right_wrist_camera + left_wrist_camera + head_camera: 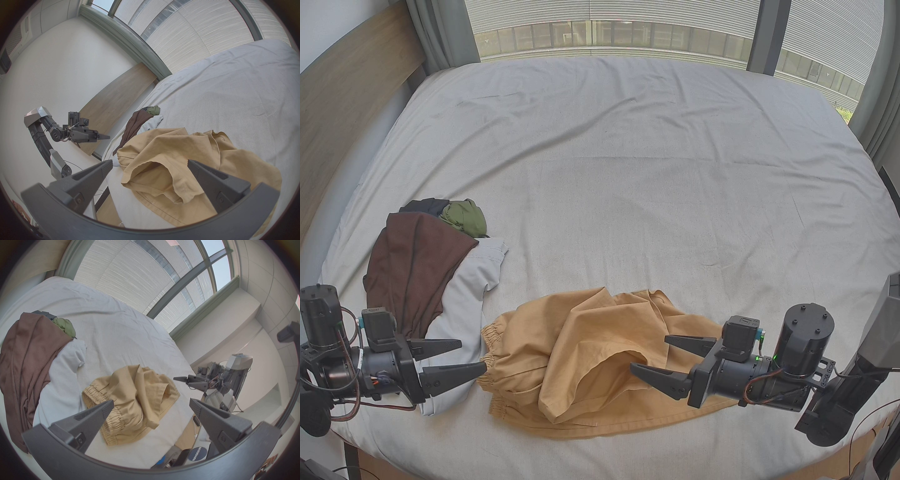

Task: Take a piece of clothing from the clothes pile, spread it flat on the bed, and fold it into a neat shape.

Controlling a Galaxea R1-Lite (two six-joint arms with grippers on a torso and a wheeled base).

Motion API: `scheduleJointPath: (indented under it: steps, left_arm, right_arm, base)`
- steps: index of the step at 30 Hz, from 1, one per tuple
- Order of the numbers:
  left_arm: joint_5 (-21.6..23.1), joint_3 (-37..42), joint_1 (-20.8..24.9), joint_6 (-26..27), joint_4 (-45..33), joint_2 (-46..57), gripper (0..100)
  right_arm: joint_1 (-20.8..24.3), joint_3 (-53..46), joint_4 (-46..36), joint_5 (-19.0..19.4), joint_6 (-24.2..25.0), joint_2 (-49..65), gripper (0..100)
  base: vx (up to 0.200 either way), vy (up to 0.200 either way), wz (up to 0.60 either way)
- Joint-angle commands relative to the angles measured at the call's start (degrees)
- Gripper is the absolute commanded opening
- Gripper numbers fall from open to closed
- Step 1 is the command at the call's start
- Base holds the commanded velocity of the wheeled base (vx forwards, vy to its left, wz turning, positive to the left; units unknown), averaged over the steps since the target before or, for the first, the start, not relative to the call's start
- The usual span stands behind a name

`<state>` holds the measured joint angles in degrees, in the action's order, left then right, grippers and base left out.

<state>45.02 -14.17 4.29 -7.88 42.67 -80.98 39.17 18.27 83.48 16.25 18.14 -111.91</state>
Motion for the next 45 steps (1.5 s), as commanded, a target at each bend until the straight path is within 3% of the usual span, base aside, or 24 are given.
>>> scheduleJointPath:
  steps: [1,19,36,45]
  left_arm:
    - [0.5,2.2,-1.4,2.9,2.1,-6.7,100]
    - [0.7,2.9,-3.2,3.1,2.4,-11.3,100]
    - [0.9,2.8,0.2,4.9,3.4,-18.4,100]
    - [0.9,4.1,1.5,4.1,13.6,-22.8,100]
  right_arm:
    - [0.0,0.0,0.0,0.0,0.0,-0.4,100]
    - [0.0,-0.1,0.0,-0.1,0.0,-0.5,100]
    - [0.0,-0.1,0.0,-0.1,0.0,-0.6,100]
    - [0.0,-0.1,0.0,-0.1,0.0,-0.6,100]
  base:
    - [0.000,0.000,0.00]
    - [0.000,0.000,0.00]
    - [0.000,0.000,0.00]
    - [0.000,0.000,0.00]
